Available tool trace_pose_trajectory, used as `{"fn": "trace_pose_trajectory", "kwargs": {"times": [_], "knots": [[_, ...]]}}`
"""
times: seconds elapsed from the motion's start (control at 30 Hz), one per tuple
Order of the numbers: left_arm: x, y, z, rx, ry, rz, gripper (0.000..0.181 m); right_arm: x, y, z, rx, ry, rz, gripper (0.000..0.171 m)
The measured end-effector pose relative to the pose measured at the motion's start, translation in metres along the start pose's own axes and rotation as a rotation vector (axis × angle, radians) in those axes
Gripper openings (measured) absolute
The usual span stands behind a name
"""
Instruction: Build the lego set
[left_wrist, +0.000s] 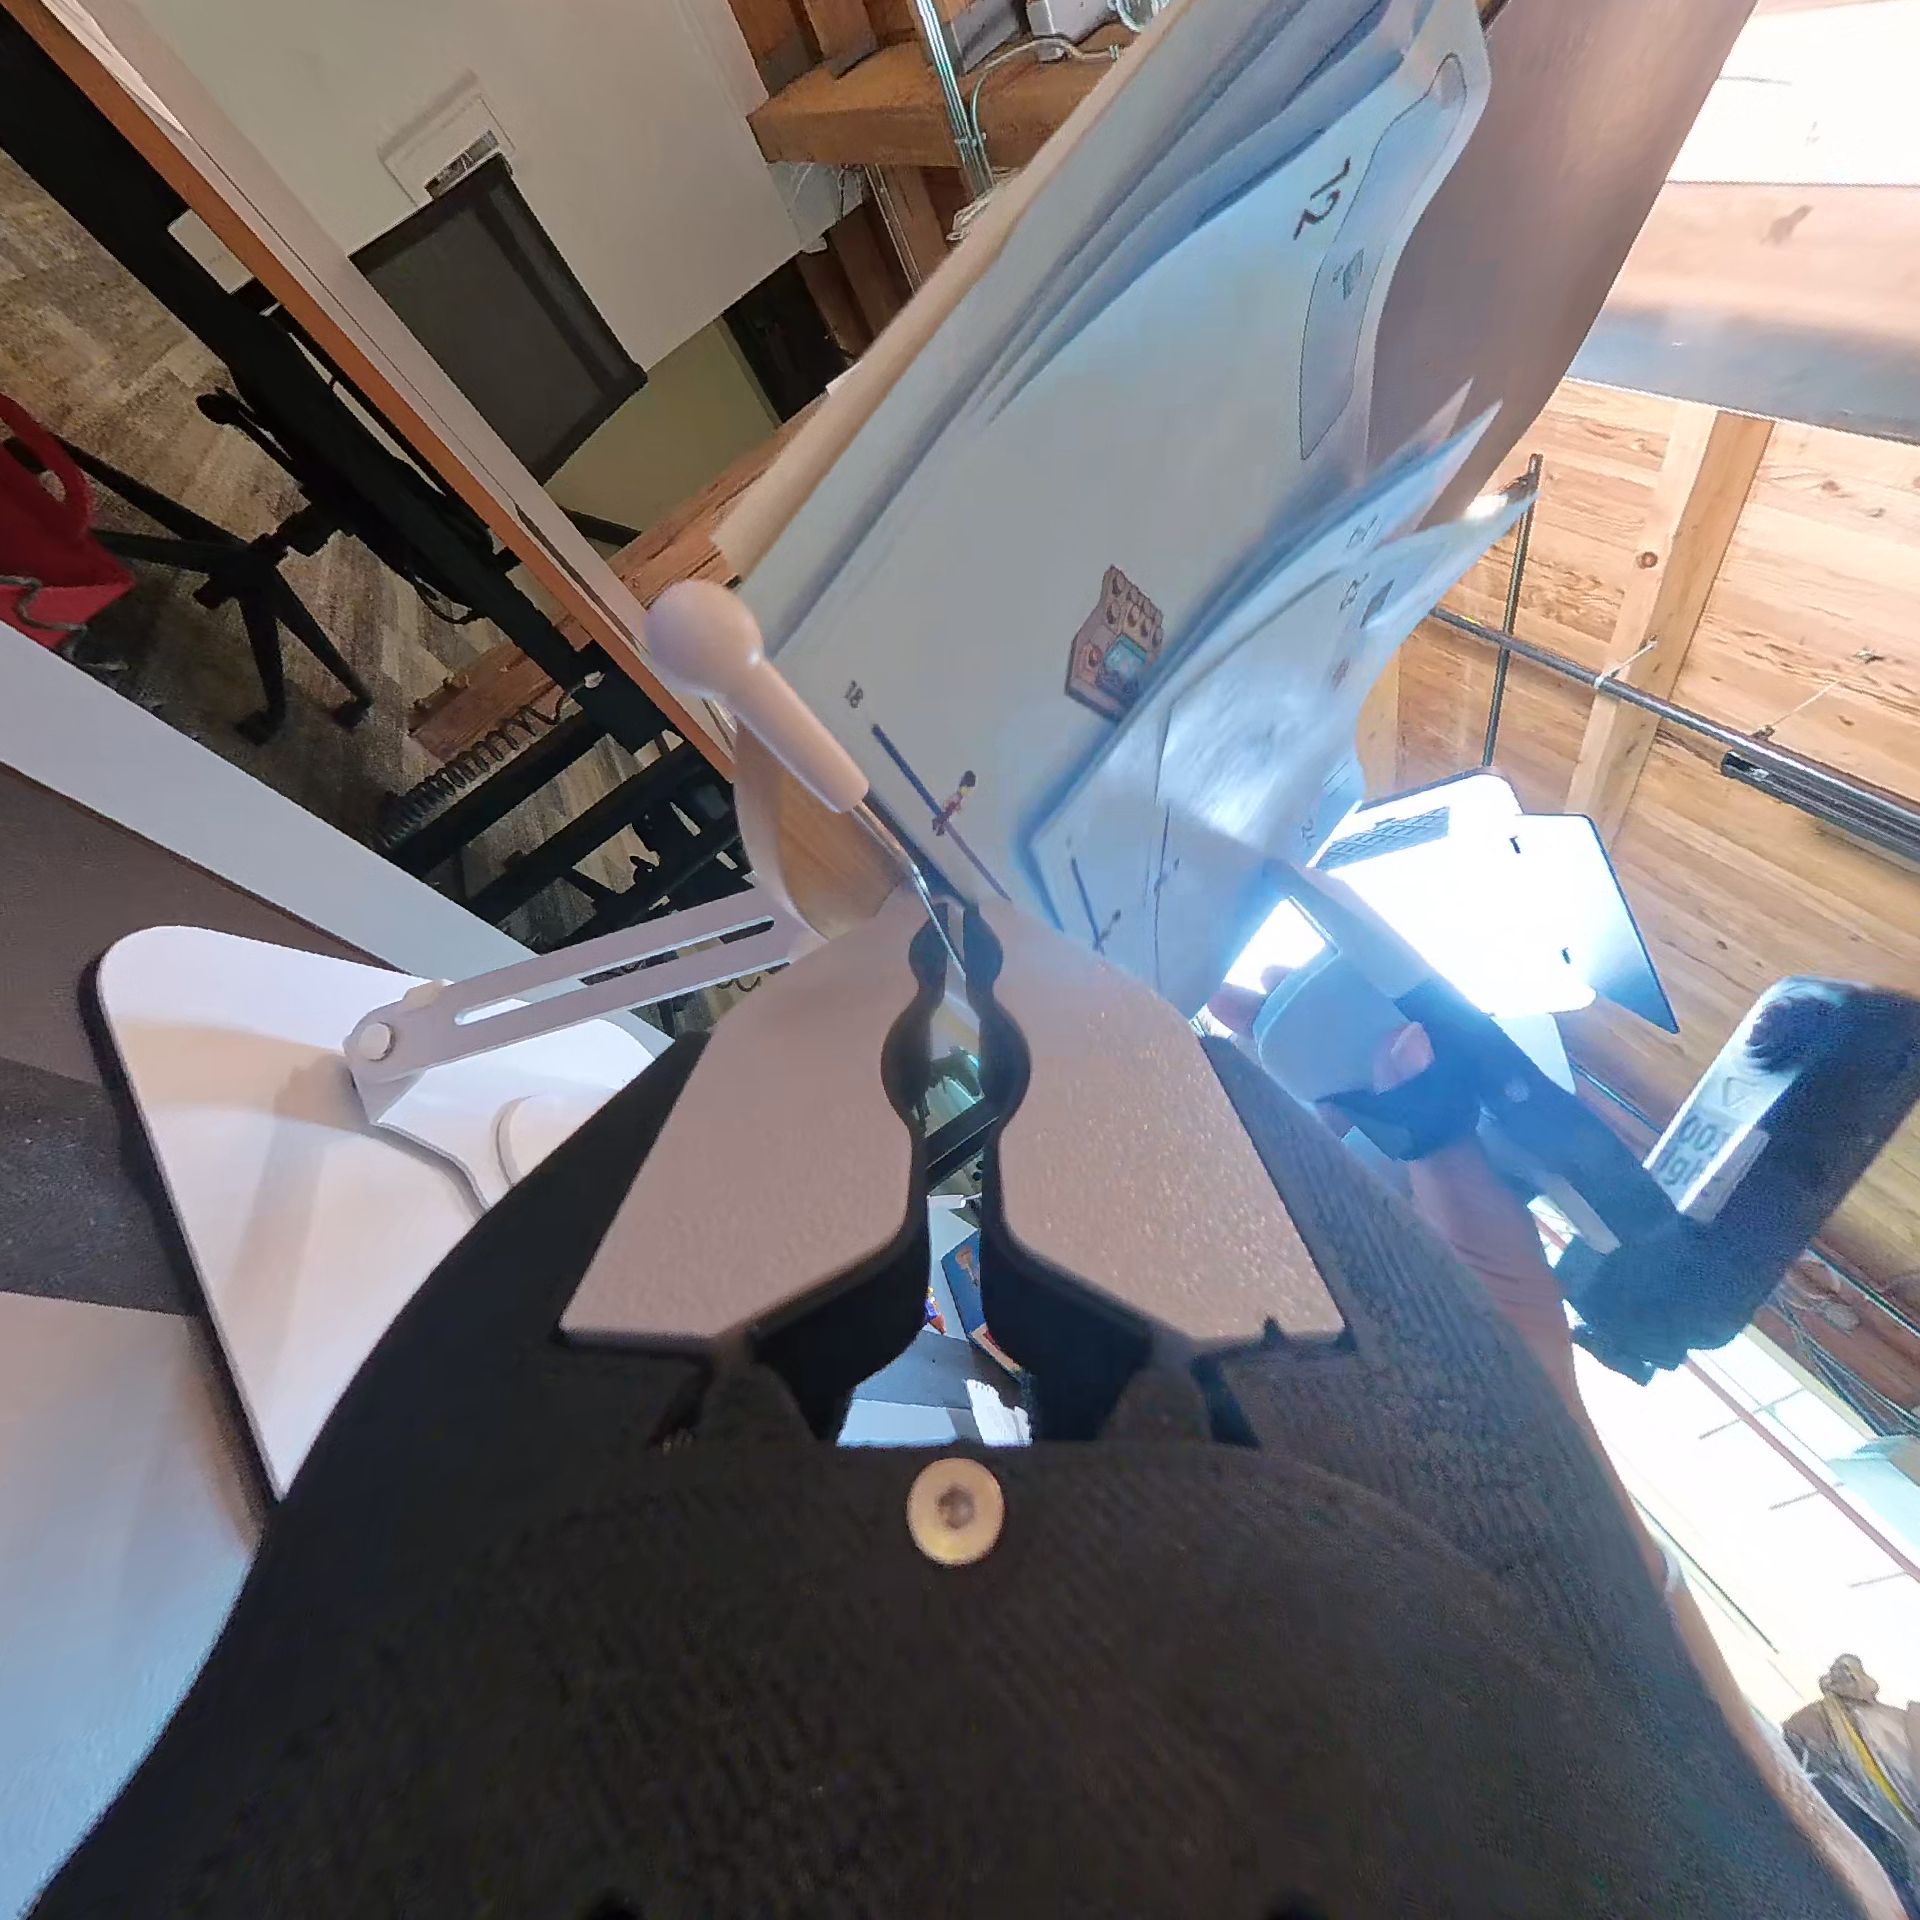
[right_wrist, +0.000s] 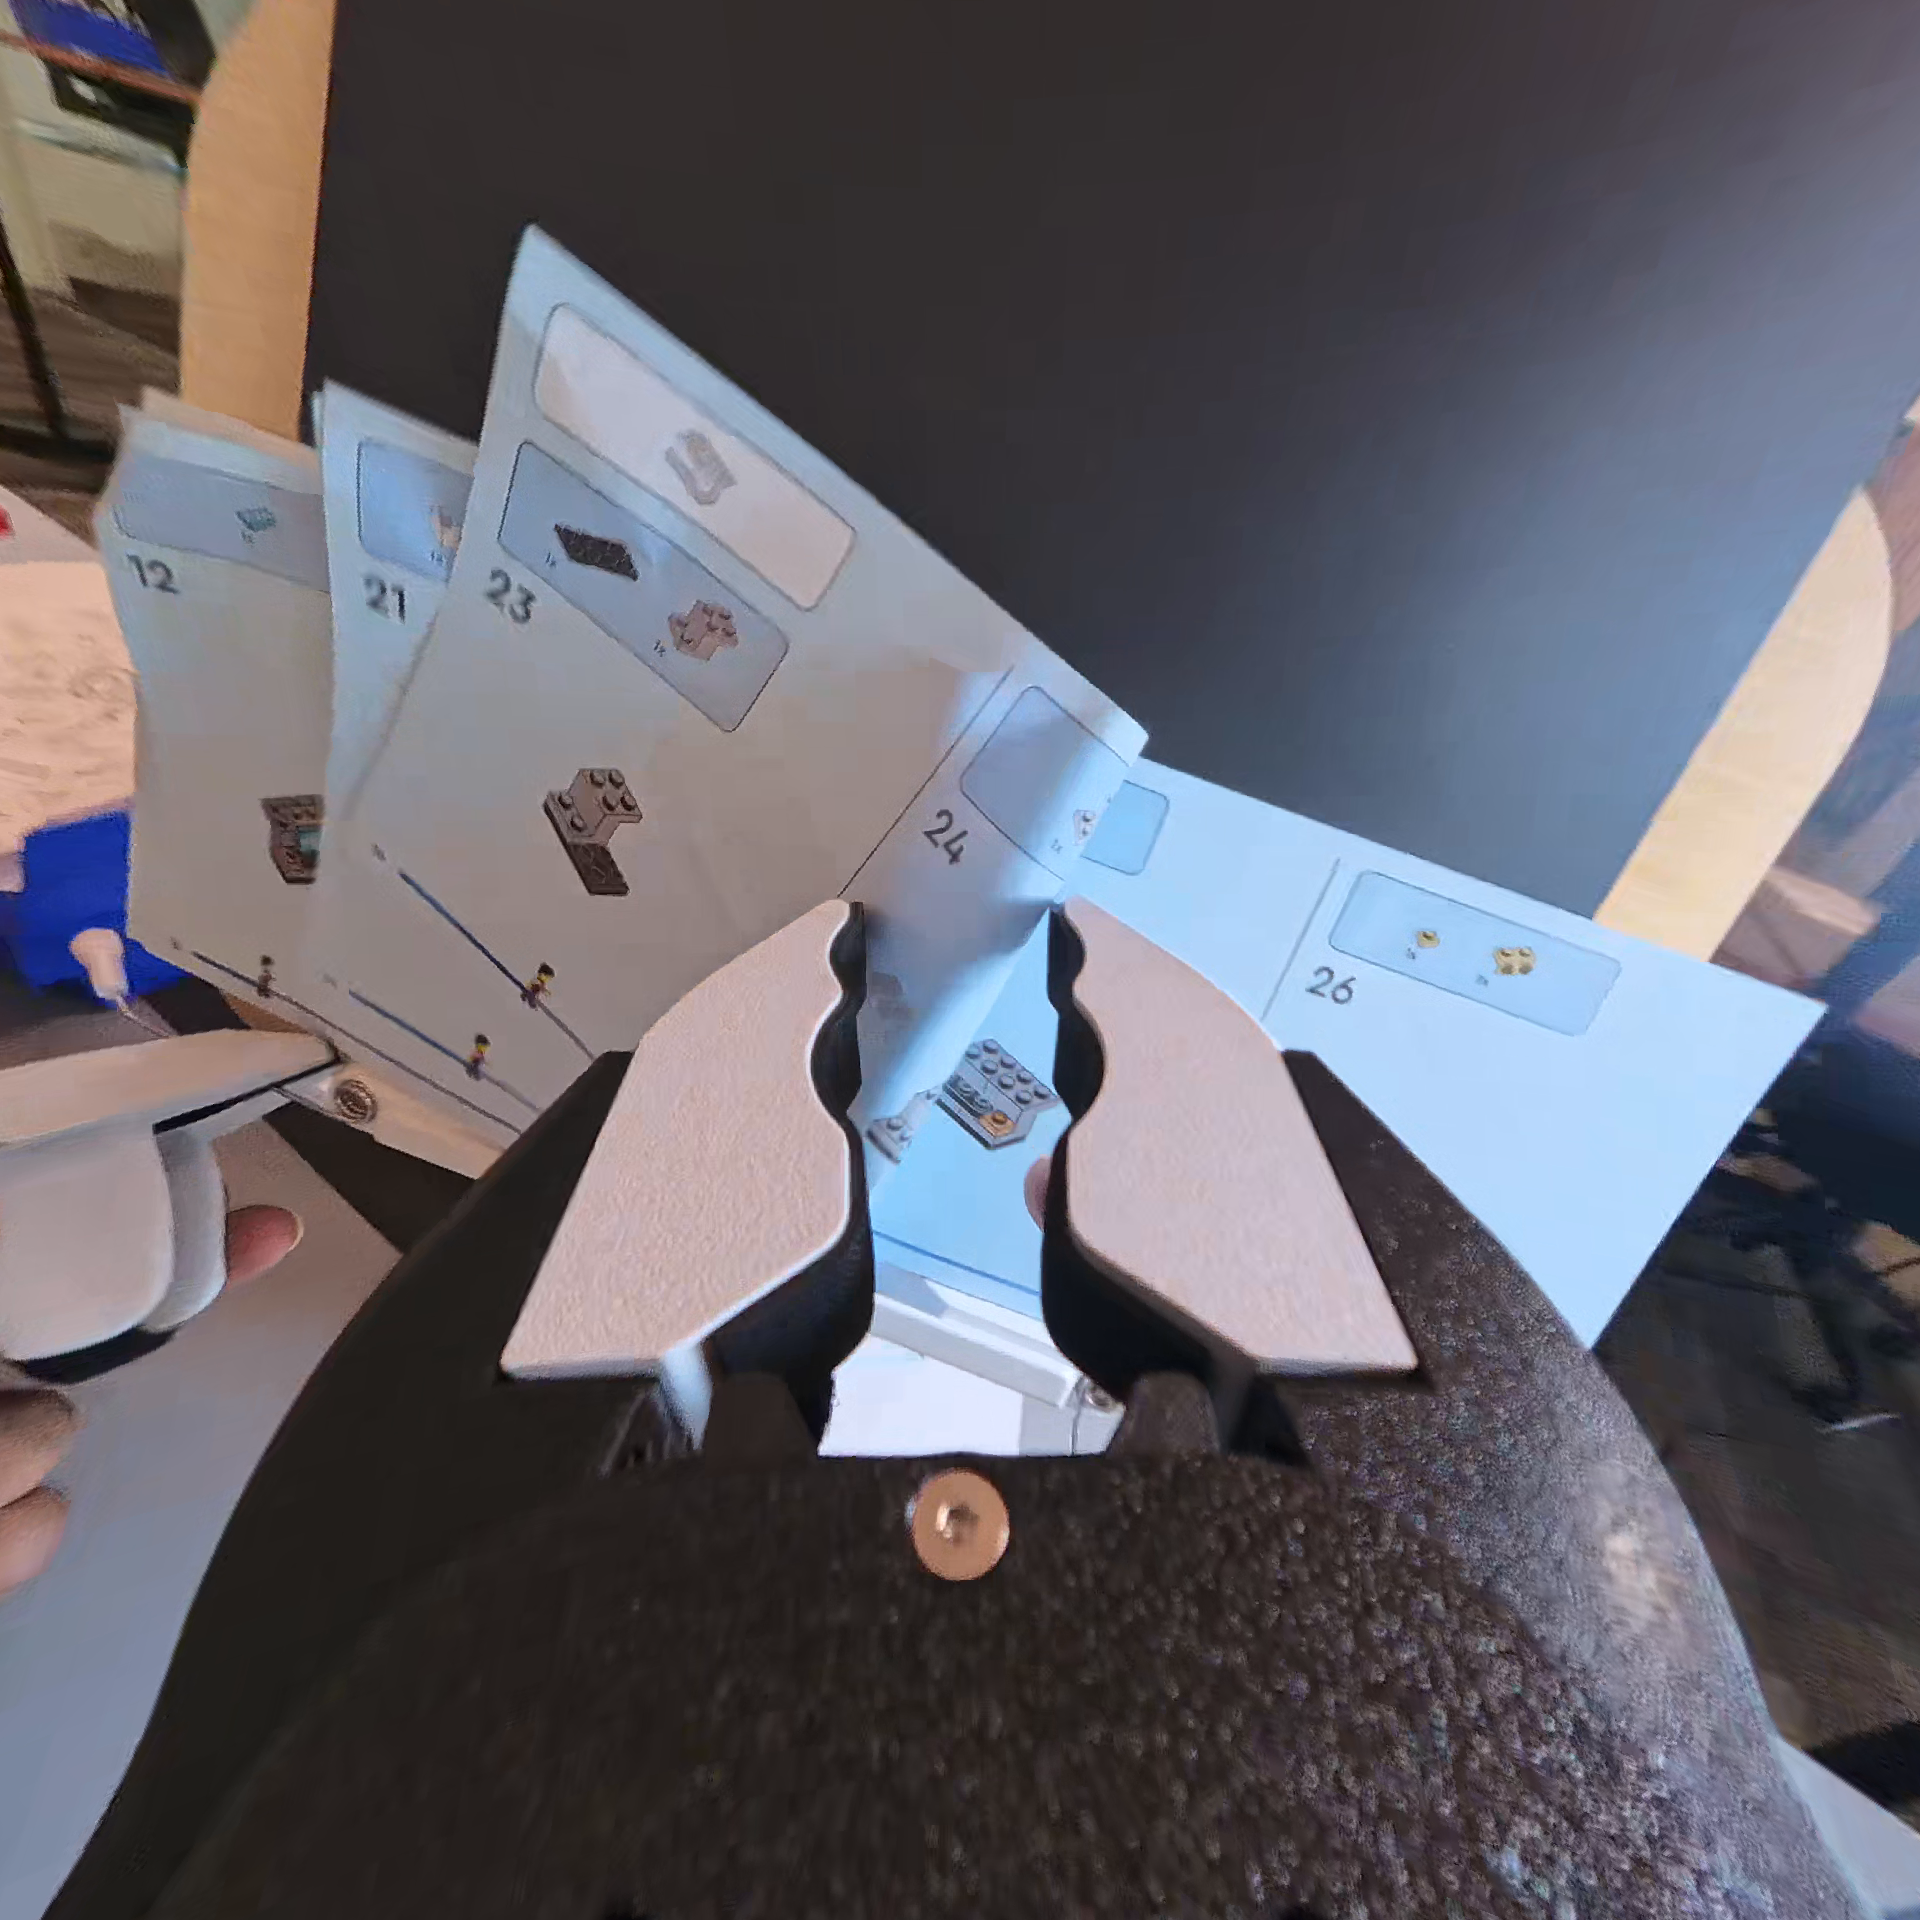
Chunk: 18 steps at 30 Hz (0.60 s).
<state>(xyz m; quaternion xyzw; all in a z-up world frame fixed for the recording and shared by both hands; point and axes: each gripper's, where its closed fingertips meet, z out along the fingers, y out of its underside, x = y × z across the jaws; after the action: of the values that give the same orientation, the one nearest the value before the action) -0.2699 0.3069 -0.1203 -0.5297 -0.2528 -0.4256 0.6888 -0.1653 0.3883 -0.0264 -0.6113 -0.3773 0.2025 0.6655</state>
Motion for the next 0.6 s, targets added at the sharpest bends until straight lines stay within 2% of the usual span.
{"fn": "trace_pose_trajectory", "kwargs": {"times": [0.17,0.3,0.43,0.53,0.6], "knots": [[0.0,0.0,0.0,0.0,0.004,-0.004,0.003,0.025,0.004,-0.014,0.057,-0.057,0.142,0.024],[0.0,0.0,0.0,0.0,0.006,-0.004,0.003,0.05,0.023,-0.022,-0.014,0.056,0.132,0.018],[0.0,0.0,0.0,-0.001,0.008,-0.003,0.003,-0.005,0.006,-0.049,0.085,-0.093,-0.039,0.049],[0.0,0.0,0.0,0.003,0.007,-0.003,0.003,-0.049,0.02,-0.06,0.046,-0.045,-0.345,0.074],[0.001,0.0,0.0,0.003,0.005,-0.003,0.003,-0.064,0.038,-0.052,-0.024,0.026,-0.52,0.089]]}}
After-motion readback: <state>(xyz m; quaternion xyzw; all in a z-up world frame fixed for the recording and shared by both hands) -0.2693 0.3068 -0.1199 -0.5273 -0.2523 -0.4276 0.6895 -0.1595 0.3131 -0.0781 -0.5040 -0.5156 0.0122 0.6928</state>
